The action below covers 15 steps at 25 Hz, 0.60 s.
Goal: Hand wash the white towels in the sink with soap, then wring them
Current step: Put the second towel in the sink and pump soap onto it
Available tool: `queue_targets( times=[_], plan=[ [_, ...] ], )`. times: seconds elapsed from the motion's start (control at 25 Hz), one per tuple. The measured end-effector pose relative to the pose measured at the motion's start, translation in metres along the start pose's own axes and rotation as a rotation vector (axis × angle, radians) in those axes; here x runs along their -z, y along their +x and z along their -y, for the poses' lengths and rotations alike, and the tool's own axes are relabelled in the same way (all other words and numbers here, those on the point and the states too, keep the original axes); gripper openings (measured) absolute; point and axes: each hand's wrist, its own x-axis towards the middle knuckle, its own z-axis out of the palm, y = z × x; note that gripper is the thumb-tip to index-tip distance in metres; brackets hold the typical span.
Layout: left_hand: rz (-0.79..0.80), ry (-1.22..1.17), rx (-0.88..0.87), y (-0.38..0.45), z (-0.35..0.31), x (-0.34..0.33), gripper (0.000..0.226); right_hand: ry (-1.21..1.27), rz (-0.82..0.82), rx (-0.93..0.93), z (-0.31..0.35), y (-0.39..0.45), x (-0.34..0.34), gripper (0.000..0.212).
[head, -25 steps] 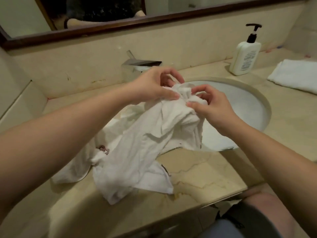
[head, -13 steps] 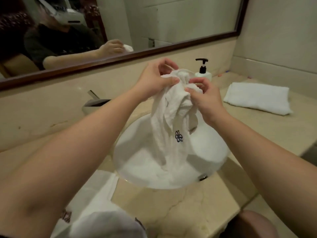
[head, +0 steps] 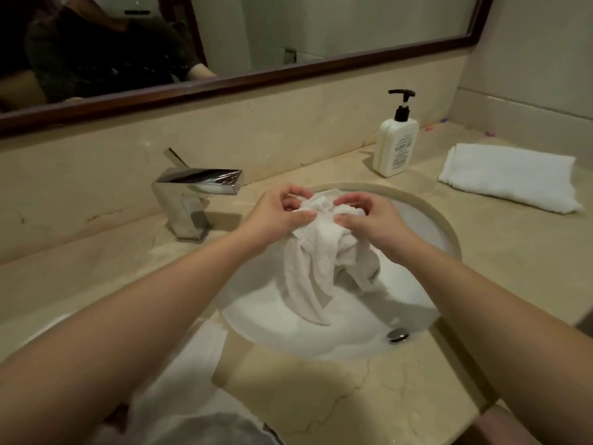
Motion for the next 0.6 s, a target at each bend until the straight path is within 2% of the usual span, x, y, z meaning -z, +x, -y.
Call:
queue_targets(
  times=[0.08, 0.28, 0.52, 0.6],
  plan=[
    [-0.015, -0.062, 0.078, -0.003, 0.019, 0.003, 0.028, -0.030, 0.018, -0.025, -0.011, 0.001, -0.015, 0.021],
    [-0.064, -0.044, 0.207, 0.008, 0.047, 0.009, 0.024, -0.103, 0.018, -0.119, -0.031, 0.018, -0.039, 0.019],
    [-0.073, -0.317, 0.384, 0.015, 0.058, 0.009, 0.027, -0.251, -0.013, -0.133, -0.038, 0.045, -0.046, 0.016],
    [-0.063, -0.218, 0.378, 0.019, 0.067, 0.007, 0.027, -0.327, -0.063, -0.126, -0.046, 0.050, -0.043, 0.015]
  ],
)
